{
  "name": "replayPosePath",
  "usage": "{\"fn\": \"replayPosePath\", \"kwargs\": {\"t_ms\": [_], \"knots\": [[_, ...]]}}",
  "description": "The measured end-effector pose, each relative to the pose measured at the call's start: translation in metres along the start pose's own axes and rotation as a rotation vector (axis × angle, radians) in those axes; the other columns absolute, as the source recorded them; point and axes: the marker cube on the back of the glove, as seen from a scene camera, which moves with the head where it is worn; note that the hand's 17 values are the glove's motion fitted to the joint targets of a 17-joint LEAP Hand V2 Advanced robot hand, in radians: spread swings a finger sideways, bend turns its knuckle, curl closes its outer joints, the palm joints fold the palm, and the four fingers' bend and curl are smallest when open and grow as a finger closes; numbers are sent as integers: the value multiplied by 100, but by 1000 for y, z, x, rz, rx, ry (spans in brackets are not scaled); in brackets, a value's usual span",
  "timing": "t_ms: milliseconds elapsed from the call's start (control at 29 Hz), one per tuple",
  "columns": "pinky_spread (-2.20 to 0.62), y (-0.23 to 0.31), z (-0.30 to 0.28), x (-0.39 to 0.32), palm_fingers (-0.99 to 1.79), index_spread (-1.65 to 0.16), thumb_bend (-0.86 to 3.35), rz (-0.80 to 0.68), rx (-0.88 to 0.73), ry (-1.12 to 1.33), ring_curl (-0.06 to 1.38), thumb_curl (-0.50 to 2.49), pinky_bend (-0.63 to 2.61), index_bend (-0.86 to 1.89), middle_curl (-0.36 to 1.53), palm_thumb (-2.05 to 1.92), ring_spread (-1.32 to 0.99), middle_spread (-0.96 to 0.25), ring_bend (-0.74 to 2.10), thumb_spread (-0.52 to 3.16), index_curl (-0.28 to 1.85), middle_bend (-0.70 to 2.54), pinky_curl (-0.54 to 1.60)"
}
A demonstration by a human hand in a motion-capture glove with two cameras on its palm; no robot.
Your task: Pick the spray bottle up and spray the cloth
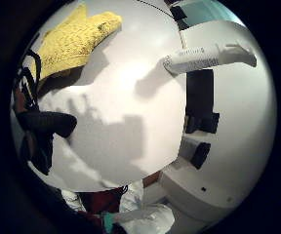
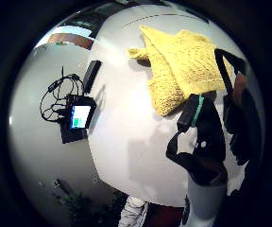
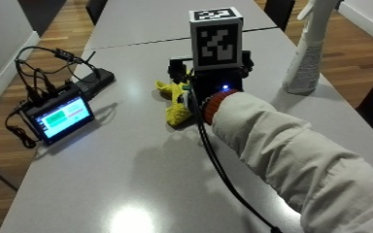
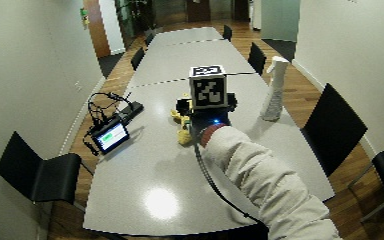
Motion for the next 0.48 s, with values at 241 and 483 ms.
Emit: {"fn": "replayPosePath", "kwargs": {"t_ms": [241,483], "knots": [[-19,-1,-1,1,148,-13,43,0,0,18,27,21,80,26,22,64,-10,-6,72,66,19,63,27],[-23,4,0,-1,139,-15,42,-22,-7,14,36,27,86,30,31,66,-12,-7,77,88,28,70,36]]}}
